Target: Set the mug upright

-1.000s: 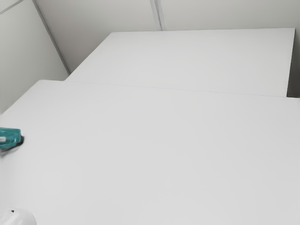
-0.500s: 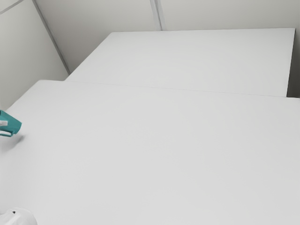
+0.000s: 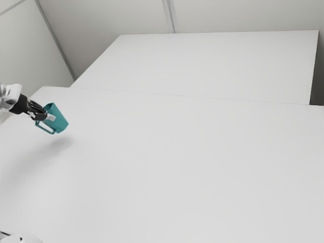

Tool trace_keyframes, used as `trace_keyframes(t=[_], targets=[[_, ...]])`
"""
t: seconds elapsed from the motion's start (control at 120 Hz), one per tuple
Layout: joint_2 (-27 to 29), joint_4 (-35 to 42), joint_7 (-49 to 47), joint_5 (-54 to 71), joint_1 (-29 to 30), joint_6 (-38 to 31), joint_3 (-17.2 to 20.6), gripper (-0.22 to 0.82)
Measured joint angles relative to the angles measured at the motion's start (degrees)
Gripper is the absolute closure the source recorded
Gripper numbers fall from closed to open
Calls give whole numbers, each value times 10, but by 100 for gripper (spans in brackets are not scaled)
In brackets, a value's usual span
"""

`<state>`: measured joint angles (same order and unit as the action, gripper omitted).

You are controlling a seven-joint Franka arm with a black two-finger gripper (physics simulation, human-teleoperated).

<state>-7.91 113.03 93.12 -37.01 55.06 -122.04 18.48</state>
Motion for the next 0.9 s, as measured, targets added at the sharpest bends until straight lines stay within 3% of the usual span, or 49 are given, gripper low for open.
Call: trace_keyframes(t=[0.142,0.317,0.483,0.708,0.9], targets=[[42,55,-57,8,-3,-4,36,78],[49,65,-118,11,0,-7,93,79],[45,66,-170,12,-33,-7,105,79],[44,65,-237,13,-99,-8,98,79],[43,65,-289,14,-225,-8,10,79]])
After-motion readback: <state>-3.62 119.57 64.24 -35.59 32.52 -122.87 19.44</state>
